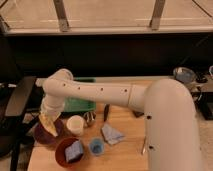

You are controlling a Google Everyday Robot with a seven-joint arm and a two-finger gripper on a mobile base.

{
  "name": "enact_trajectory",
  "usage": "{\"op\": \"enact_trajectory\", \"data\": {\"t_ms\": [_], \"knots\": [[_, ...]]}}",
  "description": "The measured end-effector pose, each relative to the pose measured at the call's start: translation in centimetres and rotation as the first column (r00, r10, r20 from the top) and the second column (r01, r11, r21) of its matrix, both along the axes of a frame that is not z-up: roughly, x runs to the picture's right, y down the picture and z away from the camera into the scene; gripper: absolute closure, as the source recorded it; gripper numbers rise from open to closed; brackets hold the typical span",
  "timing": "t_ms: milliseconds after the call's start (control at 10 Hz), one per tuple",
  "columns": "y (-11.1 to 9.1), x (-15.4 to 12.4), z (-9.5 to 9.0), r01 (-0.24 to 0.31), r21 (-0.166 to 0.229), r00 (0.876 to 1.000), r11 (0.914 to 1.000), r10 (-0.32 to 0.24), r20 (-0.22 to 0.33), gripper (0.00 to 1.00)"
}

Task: Place banana in purple bowl

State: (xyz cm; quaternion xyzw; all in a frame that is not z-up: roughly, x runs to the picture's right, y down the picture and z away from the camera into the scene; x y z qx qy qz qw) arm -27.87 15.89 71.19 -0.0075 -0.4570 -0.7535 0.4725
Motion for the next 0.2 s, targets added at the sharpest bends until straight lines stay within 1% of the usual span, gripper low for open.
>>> {"op": "enact_trajectory", "data": {"t_ms": [200], "knots": [[-0.03, 0.06, 0.03, -0.002, 0.000, 1.000, 1.0000, 0.002, -0.001, 0.20]]}}
